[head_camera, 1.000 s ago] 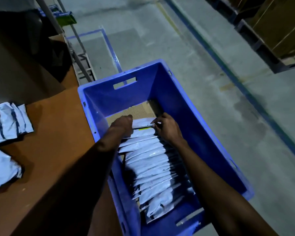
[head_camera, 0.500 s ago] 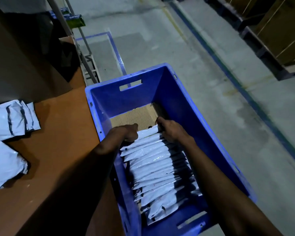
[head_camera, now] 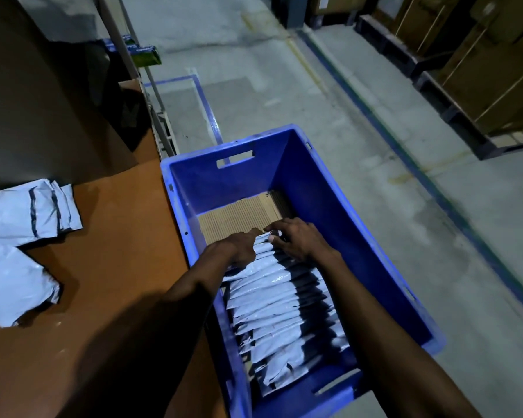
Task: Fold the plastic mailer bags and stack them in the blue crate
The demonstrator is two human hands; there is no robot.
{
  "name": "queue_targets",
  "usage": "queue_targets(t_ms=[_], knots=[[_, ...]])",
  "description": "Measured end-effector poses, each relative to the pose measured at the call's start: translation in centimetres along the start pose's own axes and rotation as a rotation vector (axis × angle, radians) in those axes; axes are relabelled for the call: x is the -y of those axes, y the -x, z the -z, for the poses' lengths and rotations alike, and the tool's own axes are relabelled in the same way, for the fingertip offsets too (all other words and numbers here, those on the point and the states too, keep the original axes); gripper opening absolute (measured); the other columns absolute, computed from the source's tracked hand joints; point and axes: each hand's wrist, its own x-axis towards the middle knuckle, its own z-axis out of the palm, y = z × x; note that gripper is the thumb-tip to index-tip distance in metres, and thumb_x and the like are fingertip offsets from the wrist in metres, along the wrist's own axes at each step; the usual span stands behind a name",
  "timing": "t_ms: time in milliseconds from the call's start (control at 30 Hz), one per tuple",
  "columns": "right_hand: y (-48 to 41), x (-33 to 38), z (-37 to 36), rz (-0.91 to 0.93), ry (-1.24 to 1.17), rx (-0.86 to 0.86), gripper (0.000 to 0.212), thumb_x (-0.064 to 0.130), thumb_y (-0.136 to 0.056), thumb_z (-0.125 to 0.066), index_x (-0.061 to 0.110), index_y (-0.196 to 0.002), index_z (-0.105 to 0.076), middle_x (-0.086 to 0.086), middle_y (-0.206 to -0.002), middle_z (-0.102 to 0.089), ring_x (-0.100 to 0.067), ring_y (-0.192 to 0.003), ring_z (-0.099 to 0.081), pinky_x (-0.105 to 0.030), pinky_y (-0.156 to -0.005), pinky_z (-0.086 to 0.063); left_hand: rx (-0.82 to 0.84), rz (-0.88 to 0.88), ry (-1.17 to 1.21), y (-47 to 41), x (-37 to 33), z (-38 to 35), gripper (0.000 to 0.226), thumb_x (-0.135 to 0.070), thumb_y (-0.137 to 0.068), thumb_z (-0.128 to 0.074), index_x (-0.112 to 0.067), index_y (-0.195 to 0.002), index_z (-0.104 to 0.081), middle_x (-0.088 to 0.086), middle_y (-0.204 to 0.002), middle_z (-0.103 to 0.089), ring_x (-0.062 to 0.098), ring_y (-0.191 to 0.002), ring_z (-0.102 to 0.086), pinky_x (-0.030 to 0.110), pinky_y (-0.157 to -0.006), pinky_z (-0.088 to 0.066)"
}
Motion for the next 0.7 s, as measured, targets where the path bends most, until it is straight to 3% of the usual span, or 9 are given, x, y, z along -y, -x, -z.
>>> queue_targets(t_ms=[400,600,633,700], knots=[[1.4,0.9,0.9,-0.01,0.005,-0.06,0.032,0.037,-0.102,-0.062,0.035,-0.134,-0.066,0.004,-0.129,-0.066,-0.022,-0.128,-0.053,-0.041,-0.105,-0.039,-0.119,-0.04,-0.093,2.5,-1.1,-0.2,0.068,-0.015,-0.099,-0.049,-0.02,-0.161,-0.023,0.016,-0.158,-0.034,0.037,-0.145,-0.032,0.052,-0.114,-0.035],[3.3,1.6,3.0,-0.012,-0.094,-0.205,0.034,0.041,-0.097,-0.059,0.038,-0.13,-0.068,0.006,-0.129,-0.068,-0.02,-0.119,-0.061,-0.038,-0.1,-0.049,-0.369,-0.113,-0.183,6.5,-0.5,1.1,0.066,-0.016,-0.095,-0.052,-0.016,-0.157,-0.032,0.016,-0.153,-0.043,0.035,-0.142,-0.034,0.051,-0.117,-0.028],[3.7,1.7,3.2,-0.006,-0.139,-0.237,0.033,0.04,-0.097,-0.06,0.036,-0.129,-0.069,0.006,-0.127,-0.069,-0.019,-0.118,-0.061,-0.033,-0.1,-0.048,-0.404,-0.124,-0.197,7.1,-0.2,1.2,0.067,-0.015,-0.094,-0.053,-0.016,-0.157,-0.033,0.015,-0.153,-0.043,0.034,-0.144,-0.034,0.051,-0.118,-0.026],[5.0,2.3,3.5,0.019,-0.205,-0.32,0.027,0.028,-0.1,-0.066,0.029,-0.126,-0.073,0.002,-0.122,-0.071,-0.019,-0.115,-0.062,-0.009,-0.095,-0.04,-0.463,-0.16,-0.214,8.6,0.6,1.4,0.069,-0.014,-0.092,-0.053,-0.017,-0.158,-0.033,0.014,-0.156,-0.043,0.032,-0.148,-0.03,0.053,-0.122,-0.02]])
